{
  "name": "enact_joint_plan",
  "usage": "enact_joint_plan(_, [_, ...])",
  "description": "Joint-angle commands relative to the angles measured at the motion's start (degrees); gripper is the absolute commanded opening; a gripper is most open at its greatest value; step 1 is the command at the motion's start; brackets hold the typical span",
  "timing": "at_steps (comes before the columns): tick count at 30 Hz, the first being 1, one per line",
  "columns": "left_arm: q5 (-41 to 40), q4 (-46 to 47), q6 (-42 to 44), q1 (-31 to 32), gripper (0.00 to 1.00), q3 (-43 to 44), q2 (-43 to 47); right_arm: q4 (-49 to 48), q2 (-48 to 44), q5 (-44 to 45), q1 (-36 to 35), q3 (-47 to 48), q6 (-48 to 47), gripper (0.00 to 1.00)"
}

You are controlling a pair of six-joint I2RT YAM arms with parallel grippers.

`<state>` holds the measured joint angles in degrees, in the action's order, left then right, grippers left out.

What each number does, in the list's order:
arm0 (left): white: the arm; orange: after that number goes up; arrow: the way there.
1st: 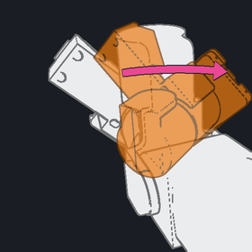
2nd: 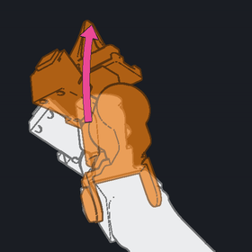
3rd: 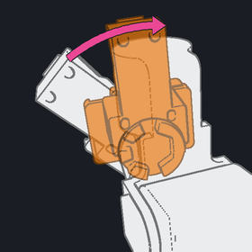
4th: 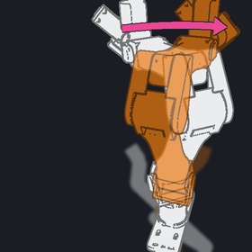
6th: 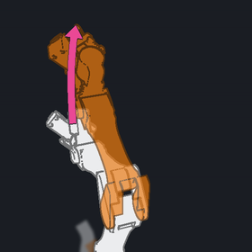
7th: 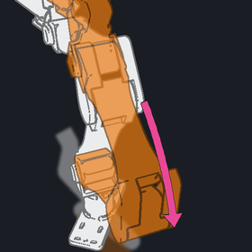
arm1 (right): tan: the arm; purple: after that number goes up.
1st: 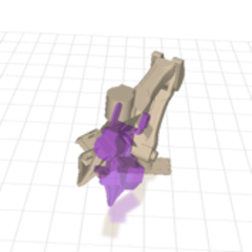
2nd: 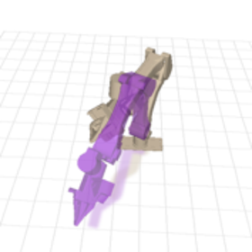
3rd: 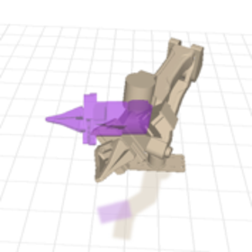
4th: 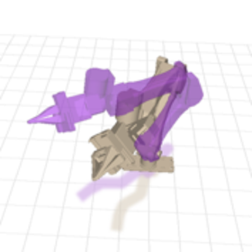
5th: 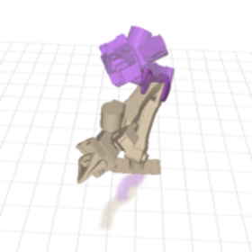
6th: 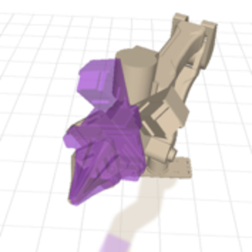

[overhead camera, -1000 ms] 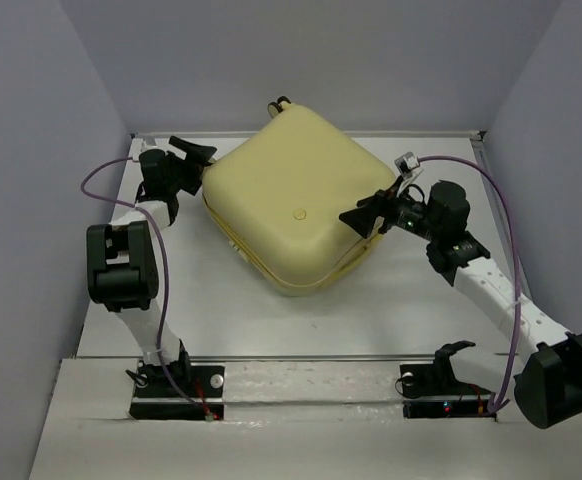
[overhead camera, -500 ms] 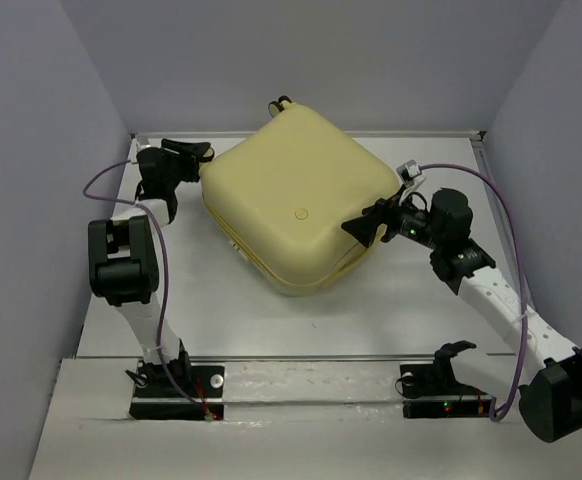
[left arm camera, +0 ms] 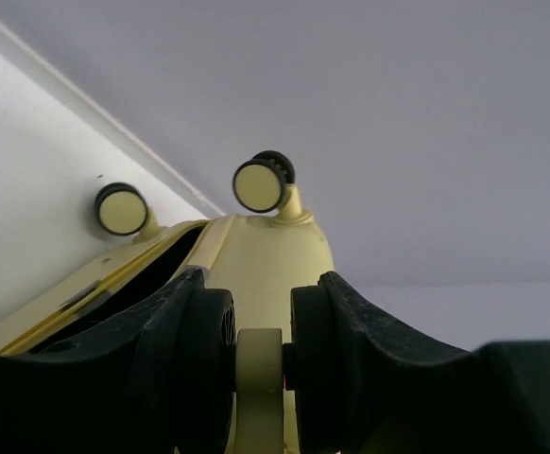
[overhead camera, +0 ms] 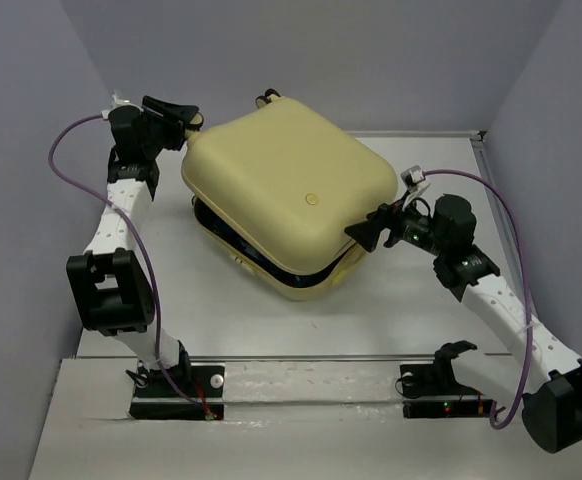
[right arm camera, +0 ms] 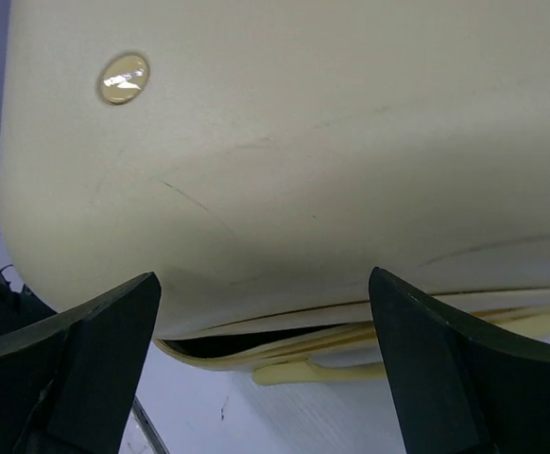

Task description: Pack the luggage

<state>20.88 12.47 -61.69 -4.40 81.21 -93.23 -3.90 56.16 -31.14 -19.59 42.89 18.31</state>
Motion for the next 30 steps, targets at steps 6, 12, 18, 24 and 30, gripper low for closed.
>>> enact_joint_plan(6, [4.34, 9.59, 1.92, -1.83, 0.06, -12.98, 6.74, 7.15, -7.99, 12.94, -0.44, -6.06, -0.38, 0.84])
enact_joint_plan(12, [4.60, 10.56, 3.59, -3.06, 0.06, -17.66, 4.74, 6.98, -8.79, 18.47, -0.44, -9.76, 1.29, 0.61])
enact_joint_plan(18, [5.49, 10.56, 4.65, -3.59, 0.06, -17.58, 1.83, 2.69, -7.65, 22.68, -0.44, -14.58, 2.35, 0.40])
enact_joint_plan(24, [5.75, 8.72, 6.49, -4.29, 0.23, -14.94, -1.60, -3.82, -2.82, 22.09, 0.08, -16.44, -0.28, 0.53])
enact_joint_plan(30, [2.76, 5.03, 10.80, -5.09, 0.82, -13.54, -0.03, -11.73, 7.02, 19.01, 0.08, -14.77, -4.15, 0.55])
